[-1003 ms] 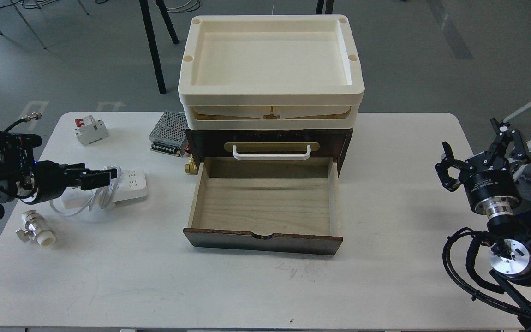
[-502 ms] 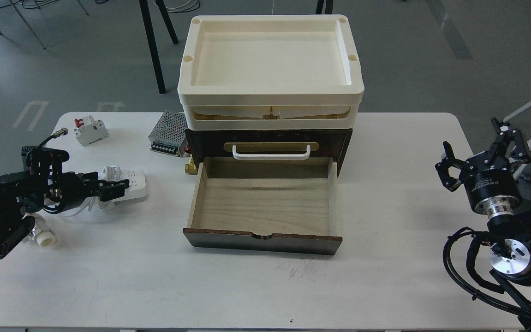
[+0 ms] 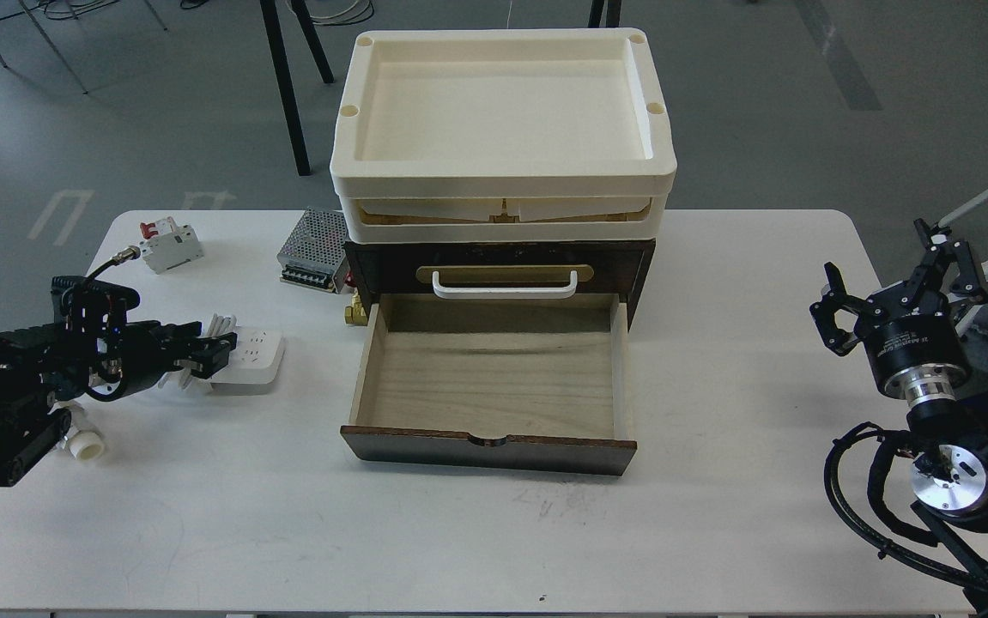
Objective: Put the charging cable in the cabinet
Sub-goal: 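Lower the left gripper and close it on the white power strip, then lift the power strip with the left gripper up above the cabinet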
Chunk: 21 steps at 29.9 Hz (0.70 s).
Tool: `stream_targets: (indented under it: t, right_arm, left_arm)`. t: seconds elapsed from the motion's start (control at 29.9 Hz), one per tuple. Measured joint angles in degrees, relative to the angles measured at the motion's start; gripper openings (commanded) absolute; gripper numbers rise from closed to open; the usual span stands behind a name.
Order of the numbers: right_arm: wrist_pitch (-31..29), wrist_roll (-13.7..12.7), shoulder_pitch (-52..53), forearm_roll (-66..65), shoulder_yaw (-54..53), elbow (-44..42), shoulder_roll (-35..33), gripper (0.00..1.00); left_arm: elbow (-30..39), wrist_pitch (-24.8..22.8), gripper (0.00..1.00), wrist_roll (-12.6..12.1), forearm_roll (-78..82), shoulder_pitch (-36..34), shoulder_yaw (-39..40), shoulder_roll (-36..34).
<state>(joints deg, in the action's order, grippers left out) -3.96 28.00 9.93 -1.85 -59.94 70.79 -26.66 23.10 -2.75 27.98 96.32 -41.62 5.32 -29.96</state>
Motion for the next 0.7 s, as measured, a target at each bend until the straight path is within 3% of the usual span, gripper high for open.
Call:
stream_targets:
  t: [0.27, 0.57, 0.7]
  right_arm:
    - [0.00, 0.00, 0.00, 0.00, -0.08, -0.02, 0.02, 0.99]
    - [0.00, 0.00, 0.00, 0.00, -0.09, -0.04, 0.03, 0.99]
    - [0.00, 0.00, 0.00, 0.00, -0.09, -0.04, 0.03, 0.99]
  left_arm:
    - [-0.17, 6.83, 0.00, 0.04, 0.00, 0.20, -3.78, 0.21]
    - [0.96, 7.94, 0.00, 0.06, -2.48, -1.58, -3.09, -0.81]
    - [4.94, 8.05, 0.00, 0.02, -5.98, -2.87, -2.75, -5.14]
